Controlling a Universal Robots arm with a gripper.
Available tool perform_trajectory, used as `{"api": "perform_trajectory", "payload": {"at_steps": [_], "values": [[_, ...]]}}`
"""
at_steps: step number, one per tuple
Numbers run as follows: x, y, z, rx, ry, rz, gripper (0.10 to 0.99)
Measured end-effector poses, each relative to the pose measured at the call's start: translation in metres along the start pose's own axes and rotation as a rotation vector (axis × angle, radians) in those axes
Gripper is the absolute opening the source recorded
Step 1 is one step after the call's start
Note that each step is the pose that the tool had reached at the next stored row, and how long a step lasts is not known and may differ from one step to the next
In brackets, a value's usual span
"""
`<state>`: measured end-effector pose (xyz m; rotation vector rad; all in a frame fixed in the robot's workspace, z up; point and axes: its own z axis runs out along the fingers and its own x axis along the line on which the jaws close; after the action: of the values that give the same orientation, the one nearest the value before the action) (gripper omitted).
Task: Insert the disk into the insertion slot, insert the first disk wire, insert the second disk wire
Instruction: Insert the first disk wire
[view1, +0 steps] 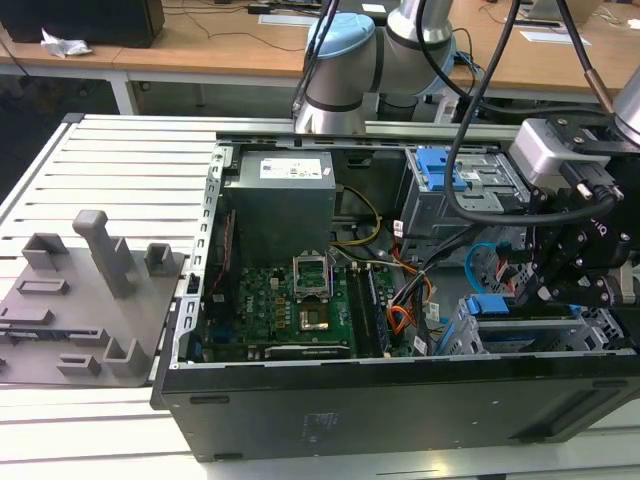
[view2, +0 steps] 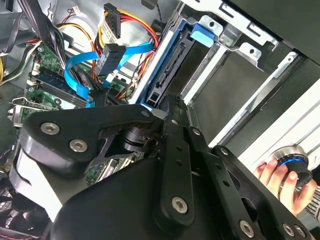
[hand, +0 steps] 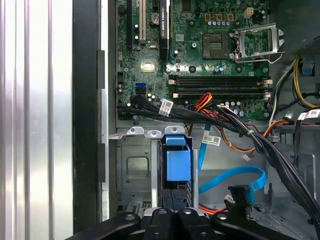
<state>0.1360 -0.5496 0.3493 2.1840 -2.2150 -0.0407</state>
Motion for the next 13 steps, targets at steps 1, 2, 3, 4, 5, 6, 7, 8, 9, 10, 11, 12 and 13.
{"api": "perform_trajectory", "payload": {"at_steps": [1, 2, 3, 4, 5, 6, 7, 8, 9, 10, 11, 12, 13], "values": [[0.0, -0.0001, 0.0, 0.0, 0.0, 0.0, 0.106], [0.0, -0.0002, 0.0, 0.0, 0.0, 0.0, 0.106], [0.0, -0.0002, 0.0, 0.0, 0.0, 0.0, 0.106], [0.0, -0.0003, 0.0, 0.0, 0.0, 0.0, 0.106], [0.0, -0.0004, 0.0, 0.0, 0.0, 0.0, 0.114], [0.0, -0.0004, 0.0, 0.0, 0.0, 0.0, 0.169], [0.0, -0.0005, 0.0, 0.0, 0.0, 0.0, 0.235], [0.0, -0.0005, -0.0001, 0.0, 0.0001, 0.0, 0.294], [0.0, -0.0005, 0.0, 0.0, 0.0, 0.0, 0.294], [0.0, -0.0006, 0.0, 0.0, 0.0, 0.0, 0.294], [0.0, -0.0006, 0.0, 0.0, 0.0, 0.0, 0.361], [0.0, -0.0006, 0.0, 0.0, 0.0, 0.0, 0.361], [0.0, -0.0008, 0.0, 0.0, 0.0, 0.0, 0.361]]}}
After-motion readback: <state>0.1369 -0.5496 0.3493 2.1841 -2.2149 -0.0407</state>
